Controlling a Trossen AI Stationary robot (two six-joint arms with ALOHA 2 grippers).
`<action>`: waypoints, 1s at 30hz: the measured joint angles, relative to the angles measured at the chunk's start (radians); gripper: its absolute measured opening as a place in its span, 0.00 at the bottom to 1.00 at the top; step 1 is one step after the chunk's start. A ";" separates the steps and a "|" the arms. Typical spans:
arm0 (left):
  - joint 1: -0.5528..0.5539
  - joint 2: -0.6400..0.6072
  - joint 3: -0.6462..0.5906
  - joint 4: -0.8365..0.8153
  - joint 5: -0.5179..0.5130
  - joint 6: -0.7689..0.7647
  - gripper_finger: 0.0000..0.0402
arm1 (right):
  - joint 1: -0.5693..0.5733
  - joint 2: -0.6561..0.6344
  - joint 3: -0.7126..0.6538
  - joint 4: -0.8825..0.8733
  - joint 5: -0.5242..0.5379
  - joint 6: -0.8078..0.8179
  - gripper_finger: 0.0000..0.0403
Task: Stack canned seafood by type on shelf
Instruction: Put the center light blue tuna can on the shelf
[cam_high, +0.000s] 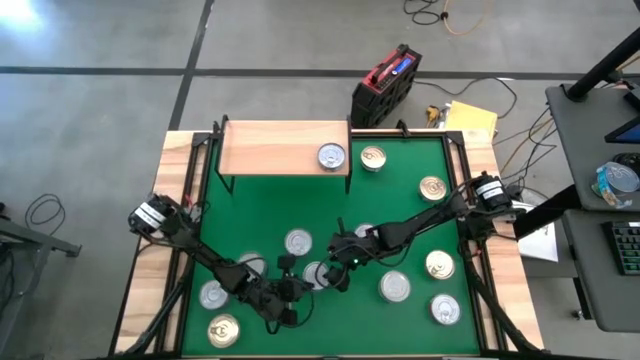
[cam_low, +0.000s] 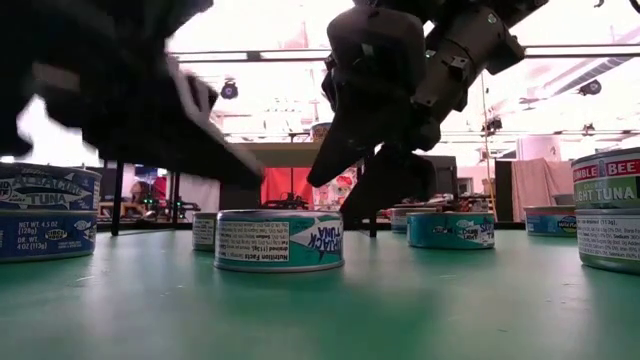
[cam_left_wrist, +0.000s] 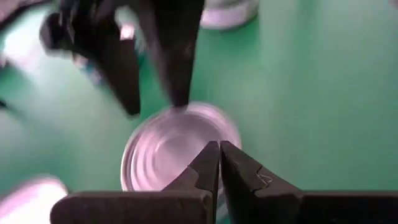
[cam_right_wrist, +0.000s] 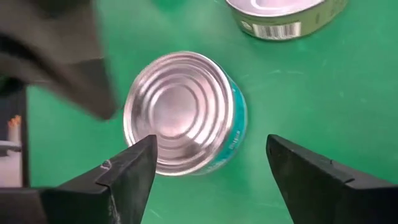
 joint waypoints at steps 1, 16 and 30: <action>0.000 -0.002 0.016 -0.029 0.002 0.002 0.00 | 0.000 0.000 0.003 -0.014 0.004 -0.004 0.71; 0.024 0.003 0.104 -0.416 0.123 -0.106 0.00 | -0.003 -0.002 0.031 -0.033 0.007 -0.037 0.62; 0.028 -0.009 0.127 -0.354 0.047 -0.002 0.00 | -0.024 -0.002 0.014 -0.036 0.005 -0.022 0.71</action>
